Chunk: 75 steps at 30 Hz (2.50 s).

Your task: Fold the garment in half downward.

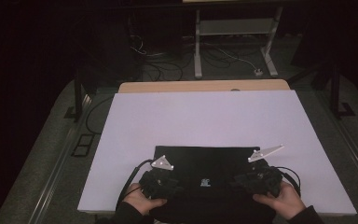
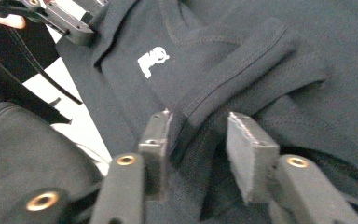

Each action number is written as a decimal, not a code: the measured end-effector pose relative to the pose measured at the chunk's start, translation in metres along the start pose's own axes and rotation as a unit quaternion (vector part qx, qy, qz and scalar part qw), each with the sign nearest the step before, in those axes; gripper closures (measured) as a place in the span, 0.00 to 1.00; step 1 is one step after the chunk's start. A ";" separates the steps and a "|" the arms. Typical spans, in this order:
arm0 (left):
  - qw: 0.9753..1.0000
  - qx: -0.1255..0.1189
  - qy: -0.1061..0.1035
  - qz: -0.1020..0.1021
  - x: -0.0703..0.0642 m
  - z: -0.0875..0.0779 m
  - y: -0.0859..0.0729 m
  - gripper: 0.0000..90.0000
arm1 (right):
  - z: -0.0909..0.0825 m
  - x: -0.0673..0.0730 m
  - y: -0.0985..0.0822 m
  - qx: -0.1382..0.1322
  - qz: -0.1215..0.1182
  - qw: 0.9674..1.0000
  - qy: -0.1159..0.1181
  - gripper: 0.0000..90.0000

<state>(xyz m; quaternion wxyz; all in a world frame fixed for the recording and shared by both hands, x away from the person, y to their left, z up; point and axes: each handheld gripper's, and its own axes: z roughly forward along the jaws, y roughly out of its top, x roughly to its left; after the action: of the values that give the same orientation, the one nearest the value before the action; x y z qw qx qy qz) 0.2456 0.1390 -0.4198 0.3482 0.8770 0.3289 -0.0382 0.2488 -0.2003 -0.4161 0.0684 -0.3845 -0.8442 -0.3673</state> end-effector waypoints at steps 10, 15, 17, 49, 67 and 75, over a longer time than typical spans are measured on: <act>0.999 -0.014 -0.037 0.011 0.003 -0.005 0.001 0.38 | -0.001 0.004 0.000 0.001 -0.010 1.000 -0.011 0.38; 0.999 -0.018 -0.040 0.024 0.001 -0.006 0.002 0.22 | -0.003 0.007 0.001 0.001 -0.014 1.000 -0.018 0.22; 0.999 -0.014 -0.039 0.027 0.001 -0.006 0.003 0.15 | -0.004 0.008 0.002 0.001 -0.017 1.000 -0.024 0.15; 0.997 -0.042 -0.012 0.066 0.028 -0.042 0.029 0.00 | -0.053 -0.009 0.022 -0.030 -0.033 0.997 -0.066 0.00; 0.996 -0.041 0.003 0.085 0.036 -0.053 0.057 0.00 | -0.072 -0.031 0.040 -0.048 -0.025 0.995 -0.083 0.00; 0.996 -0.041 0.001 0.079 0.046 -0.054 0.064 0.00 | -0.074 -0.041 0.043 -0.051 -0.023 0.995 -0.084 0.00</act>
<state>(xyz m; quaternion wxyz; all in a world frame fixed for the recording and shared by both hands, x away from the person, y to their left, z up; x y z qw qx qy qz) 0.3114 0.1639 -0.3547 0.3852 0.8855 0.2599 0.0042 0.2954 -0.2557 -0.3545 -0.0304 -0.3976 -0.8356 -0.3778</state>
